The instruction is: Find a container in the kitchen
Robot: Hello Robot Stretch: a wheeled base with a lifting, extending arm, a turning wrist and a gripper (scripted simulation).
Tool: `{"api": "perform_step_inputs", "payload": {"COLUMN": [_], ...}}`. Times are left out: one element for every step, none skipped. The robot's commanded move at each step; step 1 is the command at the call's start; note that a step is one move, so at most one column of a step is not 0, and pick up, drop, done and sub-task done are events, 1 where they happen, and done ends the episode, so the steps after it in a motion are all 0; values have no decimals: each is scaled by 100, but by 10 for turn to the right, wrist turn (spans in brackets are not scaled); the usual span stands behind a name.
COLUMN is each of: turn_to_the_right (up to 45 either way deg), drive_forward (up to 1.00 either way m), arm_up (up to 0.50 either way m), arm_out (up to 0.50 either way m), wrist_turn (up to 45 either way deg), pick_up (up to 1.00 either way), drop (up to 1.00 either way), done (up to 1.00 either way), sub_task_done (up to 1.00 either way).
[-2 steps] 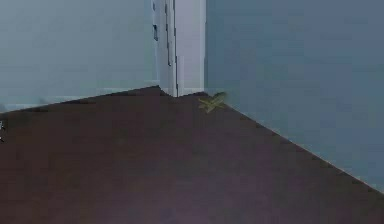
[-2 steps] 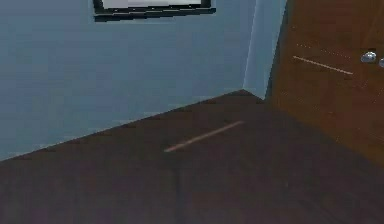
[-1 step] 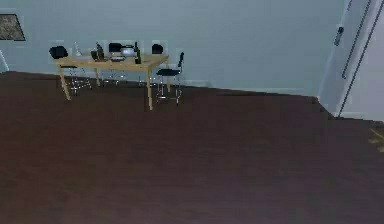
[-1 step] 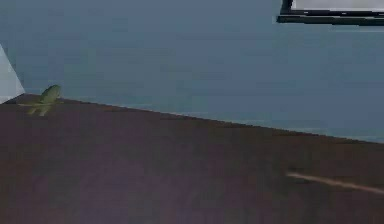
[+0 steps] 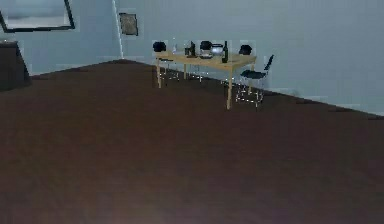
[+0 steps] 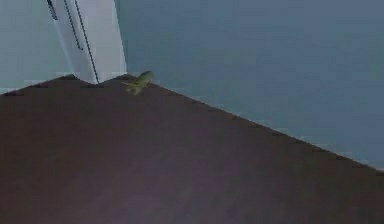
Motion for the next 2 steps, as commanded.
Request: {"api": "perform_step_inputs", "payload": {"turn_to_the_right": [0, 0], "drive_forward": [100, 100], "arm_up": [0, 0], "arm_out": [0, 0], "wrist_turn": [0, 0], "pick_up": [0, 0], "drop": [0, 0], "done": [0, 0], "sub_task_done": [0, 0]}}
